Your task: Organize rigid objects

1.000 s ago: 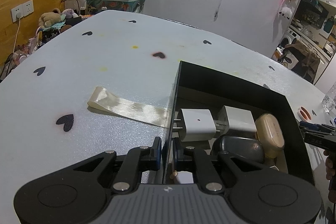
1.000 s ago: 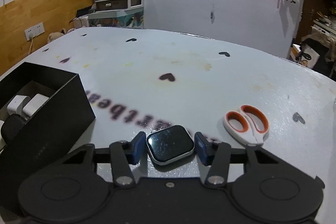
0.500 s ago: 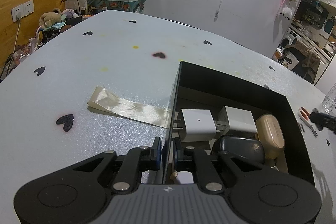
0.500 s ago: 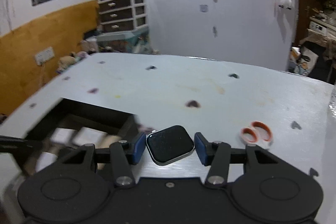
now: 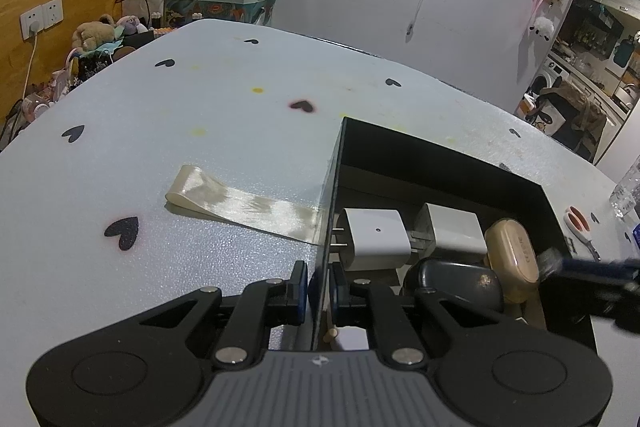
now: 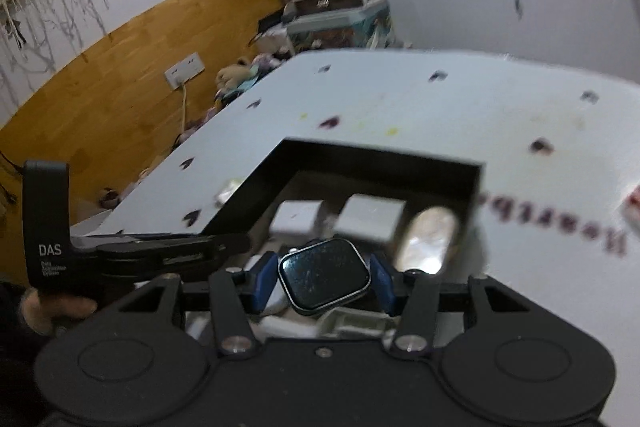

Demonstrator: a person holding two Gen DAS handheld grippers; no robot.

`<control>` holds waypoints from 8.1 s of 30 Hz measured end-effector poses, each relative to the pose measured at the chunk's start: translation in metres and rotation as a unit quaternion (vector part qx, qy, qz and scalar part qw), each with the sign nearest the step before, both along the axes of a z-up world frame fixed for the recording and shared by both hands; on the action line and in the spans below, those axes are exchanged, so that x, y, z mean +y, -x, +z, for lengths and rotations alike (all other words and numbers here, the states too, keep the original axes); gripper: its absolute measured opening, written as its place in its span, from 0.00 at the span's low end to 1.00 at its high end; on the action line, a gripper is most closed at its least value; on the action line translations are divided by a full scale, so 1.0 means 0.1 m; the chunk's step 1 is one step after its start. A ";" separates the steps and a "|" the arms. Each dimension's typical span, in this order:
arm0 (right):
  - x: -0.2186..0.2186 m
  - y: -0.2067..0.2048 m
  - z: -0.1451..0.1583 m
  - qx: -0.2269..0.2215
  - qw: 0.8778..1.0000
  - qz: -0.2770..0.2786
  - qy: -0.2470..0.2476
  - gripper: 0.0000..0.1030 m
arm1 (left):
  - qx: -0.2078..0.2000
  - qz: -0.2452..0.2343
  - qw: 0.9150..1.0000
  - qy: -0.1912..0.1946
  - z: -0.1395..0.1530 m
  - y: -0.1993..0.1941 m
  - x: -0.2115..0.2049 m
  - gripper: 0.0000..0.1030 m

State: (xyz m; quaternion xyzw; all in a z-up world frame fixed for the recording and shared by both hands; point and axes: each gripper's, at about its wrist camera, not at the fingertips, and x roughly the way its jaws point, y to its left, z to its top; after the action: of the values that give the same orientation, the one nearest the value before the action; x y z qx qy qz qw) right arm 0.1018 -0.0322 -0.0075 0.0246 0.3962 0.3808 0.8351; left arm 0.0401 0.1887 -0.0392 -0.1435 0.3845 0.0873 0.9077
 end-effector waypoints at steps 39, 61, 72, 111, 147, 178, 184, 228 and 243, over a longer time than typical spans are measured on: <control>-0.20 0.20 0.08 0.008 1.000 -0.018 -0.006 0.70 | -0.001 0.000 1.000 0.000 0.00 0.01 0.00 0.11; -1.22 0.09 -0.02 -0.118 0.972 -0.200 0.039 1.00 | 0.002 0.002 1.000 -0.006 0.00 0.02 -0.01 0.11; -1.62 -0.62 -0.43 -0.149 0.953 -0.232 0.129 1.00 | 0.003 0.002 1.000 -0.010 0.01 0.01 -0.02 0.11; -1.55 -0.82 -0.37 -0.156 0.962 -0.213 0.070 0.61 | 0.006 0.001 1.000 -0.013 -0.01 0.00 -0.04 0.11; -0.51 0.18 0.38 -0.091 0.993 0.030 -0.064 0.28 | -0.004 -0.005 1.000 0.002 -0.01 0.02 0.01 0.11; -0.47 0.20 0.11 -0.054 0.998 0.026 -0.022 0.37 | -0.005 -0.006 1.000 0.002 -0.01 0.04 0.01 0.11; -0.51 0.29 0.14 -0.070 0.997 0.011 -0.009 0.56 | -0.002 -0.004 1.000 -0.003 0.00 0.04 0.01 0.11; -0.90 0.97 0.14 -0.121 0.982 -0.144 0.011 0.96 | -0.077 -0.017 0.994 -0.071 0.58 0.47 -0.17 0.63; -1.10 1.40 0.19 -0.164 0.971 -0.173 0.008 0.96 | -0.150 -0.037 0.982 -0.105 0.84 1.30 -0.61 0.97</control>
State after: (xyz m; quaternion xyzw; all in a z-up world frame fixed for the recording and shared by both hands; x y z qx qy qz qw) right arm -0.0379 -0.1419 0.0115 0.0238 0.2466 0.2258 0.9421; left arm -0.0901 0.1274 0.0446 -0.0449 0.2381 0.0710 0.9676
